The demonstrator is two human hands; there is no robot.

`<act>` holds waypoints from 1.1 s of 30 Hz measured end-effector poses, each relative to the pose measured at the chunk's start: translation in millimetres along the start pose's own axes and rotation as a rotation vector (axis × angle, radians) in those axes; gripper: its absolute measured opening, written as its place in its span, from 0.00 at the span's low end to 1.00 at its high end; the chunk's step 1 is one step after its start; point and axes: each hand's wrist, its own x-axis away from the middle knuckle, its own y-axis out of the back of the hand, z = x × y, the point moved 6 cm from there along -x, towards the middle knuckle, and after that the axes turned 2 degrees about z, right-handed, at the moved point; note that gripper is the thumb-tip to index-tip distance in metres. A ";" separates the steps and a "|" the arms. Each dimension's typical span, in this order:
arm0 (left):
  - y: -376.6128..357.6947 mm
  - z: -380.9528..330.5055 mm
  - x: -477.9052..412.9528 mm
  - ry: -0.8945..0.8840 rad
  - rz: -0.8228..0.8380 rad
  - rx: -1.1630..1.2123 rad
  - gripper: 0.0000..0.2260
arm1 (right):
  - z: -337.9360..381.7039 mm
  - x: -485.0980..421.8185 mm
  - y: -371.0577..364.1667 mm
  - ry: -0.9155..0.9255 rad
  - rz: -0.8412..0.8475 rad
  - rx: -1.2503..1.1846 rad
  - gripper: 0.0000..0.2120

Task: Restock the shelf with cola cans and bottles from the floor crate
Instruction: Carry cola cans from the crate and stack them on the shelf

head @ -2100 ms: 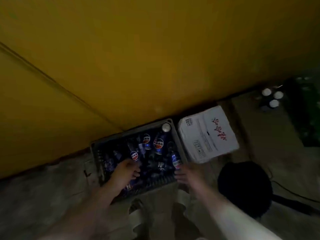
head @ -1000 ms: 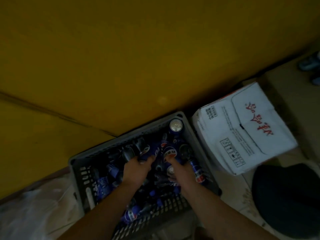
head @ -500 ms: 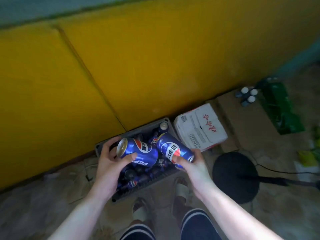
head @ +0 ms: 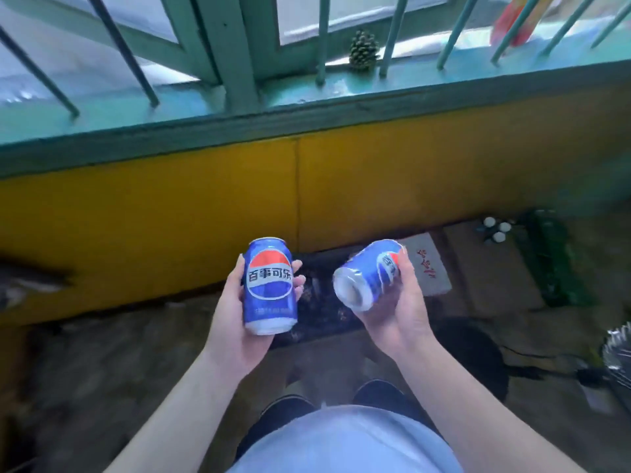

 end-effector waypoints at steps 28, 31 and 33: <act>-69.1 115.4 147.3 -0.830 -0.767 0.053 0.19 | 12.3 74.6 -60.7 -0.243 0.946 0.967 0.29; -59.2 143.7 187.0 -0.934 -0.841 0.108 0.18 | -9.1 110.3 -57.6 -0.295 1.101 1.018 0.30; -51.1 166.4 213.1 -0.993 -0.885 0.162 0.22 | -24.3 136.5 -52.0 -0.331 1.197 1.036 0.30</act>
